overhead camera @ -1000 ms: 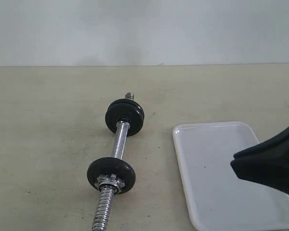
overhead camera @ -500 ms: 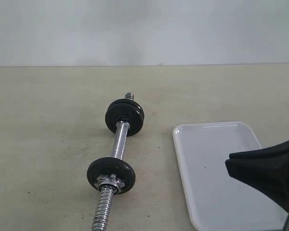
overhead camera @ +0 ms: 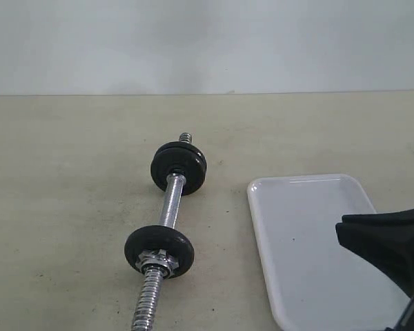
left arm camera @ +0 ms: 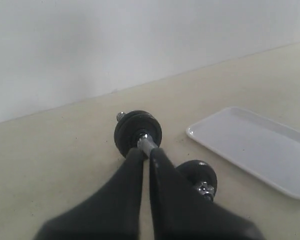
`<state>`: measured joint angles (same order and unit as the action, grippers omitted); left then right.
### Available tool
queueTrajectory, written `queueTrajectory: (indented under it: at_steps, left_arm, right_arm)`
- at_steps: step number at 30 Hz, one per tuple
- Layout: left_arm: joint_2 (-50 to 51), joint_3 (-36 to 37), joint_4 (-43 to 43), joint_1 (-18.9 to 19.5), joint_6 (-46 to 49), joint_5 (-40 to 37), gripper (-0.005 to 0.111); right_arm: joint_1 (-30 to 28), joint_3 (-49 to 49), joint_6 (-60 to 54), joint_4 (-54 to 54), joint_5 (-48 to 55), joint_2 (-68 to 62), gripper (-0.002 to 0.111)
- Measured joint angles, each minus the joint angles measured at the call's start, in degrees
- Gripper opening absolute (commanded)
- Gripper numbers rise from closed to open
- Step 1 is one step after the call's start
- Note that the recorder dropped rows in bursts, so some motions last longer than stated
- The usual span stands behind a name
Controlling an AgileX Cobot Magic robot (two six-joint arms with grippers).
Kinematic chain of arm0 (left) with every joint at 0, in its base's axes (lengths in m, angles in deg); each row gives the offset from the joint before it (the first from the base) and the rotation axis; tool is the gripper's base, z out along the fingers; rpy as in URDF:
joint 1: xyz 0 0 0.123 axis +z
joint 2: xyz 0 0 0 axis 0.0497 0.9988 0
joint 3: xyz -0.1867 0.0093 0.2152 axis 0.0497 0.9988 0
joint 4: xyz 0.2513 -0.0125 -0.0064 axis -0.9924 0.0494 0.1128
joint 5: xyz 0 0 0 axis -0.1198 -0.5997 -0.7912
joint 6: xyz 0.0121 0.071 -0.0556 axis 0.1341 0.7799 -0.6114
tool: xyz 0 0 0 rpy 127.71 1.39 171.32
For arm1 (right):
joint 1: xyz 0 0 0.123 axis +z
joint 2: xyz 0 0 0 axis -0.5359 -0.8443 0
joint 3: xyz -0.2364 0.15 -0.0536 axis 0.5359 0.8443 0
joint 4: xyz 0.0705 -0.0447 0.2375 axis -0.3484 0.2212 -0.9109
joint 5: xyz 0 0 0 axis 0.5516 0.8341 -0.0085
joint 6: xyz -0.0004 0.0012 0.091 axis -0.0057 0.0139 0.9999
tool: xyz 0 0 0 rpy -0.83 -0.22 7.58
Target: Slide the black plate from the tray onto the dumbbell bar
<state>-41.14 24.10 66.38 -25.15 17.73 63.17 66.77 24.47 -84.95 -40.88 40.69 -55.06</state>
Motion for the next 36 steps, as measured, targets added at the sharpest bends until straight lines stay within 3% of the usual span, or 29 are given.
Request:
queueTrajectory:
  at_steps: [36]
  left_arm:
    - [0.0,0.0,0.5,0.0,0.0,2.77,0.004]
  right_arm:
    - [0.0,0.0,0.23,-0.22,-0.79,0.34,0.0]
